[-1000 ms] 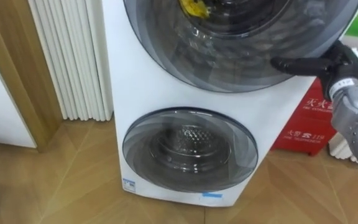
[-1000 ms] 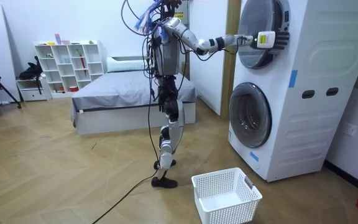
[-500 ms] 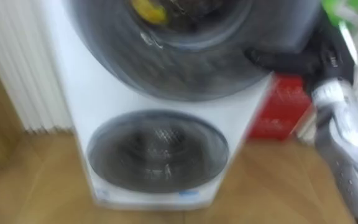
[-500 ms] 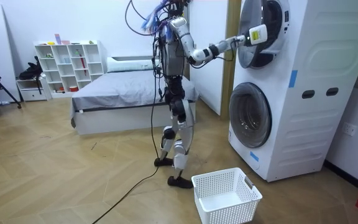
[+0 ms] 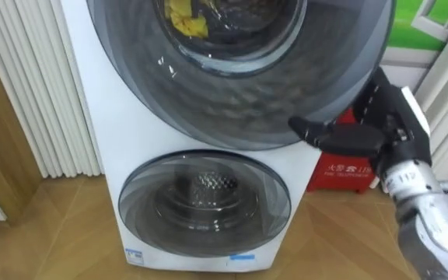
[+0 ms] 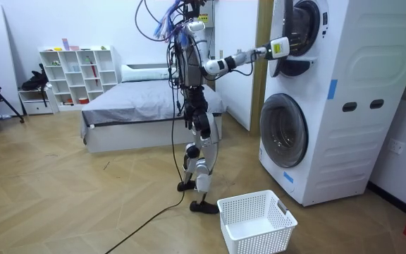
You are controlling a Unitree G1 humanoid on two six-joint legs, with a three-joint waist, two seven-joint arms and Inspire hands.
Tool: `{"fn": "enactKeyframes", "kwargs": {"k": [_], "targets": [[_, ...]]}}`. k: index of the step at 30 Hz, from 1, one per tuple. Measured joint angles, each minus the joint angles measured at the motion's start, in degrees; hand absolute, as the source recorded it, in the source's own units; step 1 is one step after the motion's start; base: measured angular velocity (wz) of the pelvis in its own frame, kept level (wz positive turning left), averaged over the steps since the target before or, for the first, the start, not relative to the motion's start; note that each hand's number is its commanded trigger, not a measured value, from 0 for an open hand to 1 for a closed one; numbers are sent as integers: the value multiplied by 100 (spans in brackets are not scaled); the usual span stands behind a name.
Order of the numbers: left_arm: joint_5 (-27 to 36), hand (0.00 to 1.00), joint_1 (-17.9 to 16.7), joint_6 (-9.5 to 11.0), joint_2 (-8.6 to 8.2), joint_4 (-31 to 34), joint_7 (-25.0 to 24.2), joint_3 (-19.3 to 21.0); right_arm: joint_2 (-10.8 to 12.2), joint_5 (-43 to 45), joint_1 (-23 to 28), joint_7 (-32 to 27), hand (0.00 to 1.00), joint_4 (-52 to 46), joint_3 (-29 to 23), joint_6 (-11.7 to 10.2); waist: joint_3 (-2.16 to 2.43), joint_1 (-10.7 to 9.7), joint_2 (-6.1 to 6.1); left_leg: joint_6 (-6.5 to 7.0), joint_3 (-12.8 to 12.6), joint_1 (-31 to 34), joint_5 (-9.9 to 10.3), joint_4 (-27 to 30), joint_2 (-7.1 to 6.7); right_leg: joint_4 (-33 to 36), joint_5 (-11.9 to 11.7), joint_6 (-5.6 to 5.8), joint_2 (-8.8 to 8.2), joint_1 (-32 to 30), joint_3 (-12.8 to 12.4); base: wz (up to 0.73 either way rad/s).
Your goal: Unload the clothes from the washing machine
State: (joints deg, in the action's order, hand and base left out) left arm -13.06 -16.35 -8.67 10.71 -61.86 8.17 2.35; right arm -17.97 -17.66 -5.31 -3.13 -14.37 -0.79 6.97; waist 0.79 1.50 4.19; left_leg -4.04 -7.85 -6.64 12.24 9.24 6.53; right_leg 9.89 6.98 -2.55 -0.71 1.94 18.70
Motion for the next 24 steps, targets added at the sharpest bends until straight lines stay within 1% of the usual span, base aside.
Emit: {"fn": "enactKeyframes", "kwargs": {"k": [2, 4, 6, 9, 10, 11, 13, 15, 16, 18, 19, 21, 24], "targets": [[5, 0, 5, 66, -19, -2, 1, 18, -2, -3, 93, 127, 0, -141, -57, -37, 0, -2, 0, 5, 0, 0, 1, 2, -4, 7, 0, 0, 3, 10, 12, 4], [8, 0, 9, 150, -29, -4, 1, 19, 0, 18, 242, 276, 0, -294, -56, -170, -2, -1, 2, 11, -2, 0, -2, -1, -7, 9, 0, 0, 0, 12, 14, 0], [8, 0, 10, 188, -29, -5, 1, 29, -1, 37, 333, 384, 0, -338, -63, -249, -4, -11, 0, 12, -5, 0, -2, -5, -7, 8, 0, 1, 1, 12, 14, 0], [39, 0, 24, 290, -32, -21, 1, 54, -1, 93, 353, 502, 0, -338, -64, -281, -15, -18, -8, 12, -20, 0, -2, -3, -7, -3, 1, 1, 7, 12, 13, 0], [110, 0, 31, 314, -43, -23, 1, 82, -1, 121, 353, 524, 0, -339, -70, -321, -18, -20, -7, 12, -24, -1, -3, 1, -7, -8, 1, 2, 7, 10, 15, 0], [140, 0, 31, 333, -44, -22, 1, 85, -3, 118, 353, 527, 0, -354, -83, -325, -22, -21, -5, 12, -34, -1, -3, 3, -7, -10, 2, 4, 6, 9, 15, 0], [234, 0, 27, 409, -53, -18, -6, 85, -50, 90, 353, 530, 0, -478, -123, -325, -55, -23, -16, 13, -120, -1, -3, 0, -5, -18, 9, 15, 0, 7, 10, 0], [237, 0, 28, 426, -53, -13, -14, 88, -49, 26, 353, 555, 0, -537, -176, -331, -57, -31, -20, 13, -157, -1, -3, -2, -8, -20, 15, 25, -5, 8, 6, 0], [225, 0, 31, 459, -55, -8, -15, 92, -42, 37, 353, 574, 0, -612, -215, -330, -51, -64, -5, 13, -171, -1, -3, -3, -11, -21, 18, 29, -8, 8, 3, 0], [220, 0, 28, 536, -58, -13, -17, 101, -41, 46, 353, 580, 0, -833, -290, -332, -65, -87, -20, 14, -189, 0, -4, -11, -16, -28, 23, 38, -13, 7, 3, 0], [222, 0, 27, 553, -57, -26, -17, 144, -41, 45, 353, 577, 0, -1023, -327, -332, -71, -95, -31, 14, -271, 0, -4, -11, -16, -35, 28, 46, -15, 7, -1, 0], [224, 0, 34, 586, -52, -81, -6, 208, -41, 26, 353, 582, 0, -1326, -389, -349, -76, -125, -44, 14, -296, 2, -4, -10, -16, -42, 36, 58, -19, 6, 2, 0], [224, 0, 30, 662, -44, -135, 9, 209, -41, -43, 352, 580, 0, -1730, -525, -545, -68, -125, -41, 14, -305, 3, -4, -14, -20, -79, 40, 64, -19, 16, 3, 0]]}}
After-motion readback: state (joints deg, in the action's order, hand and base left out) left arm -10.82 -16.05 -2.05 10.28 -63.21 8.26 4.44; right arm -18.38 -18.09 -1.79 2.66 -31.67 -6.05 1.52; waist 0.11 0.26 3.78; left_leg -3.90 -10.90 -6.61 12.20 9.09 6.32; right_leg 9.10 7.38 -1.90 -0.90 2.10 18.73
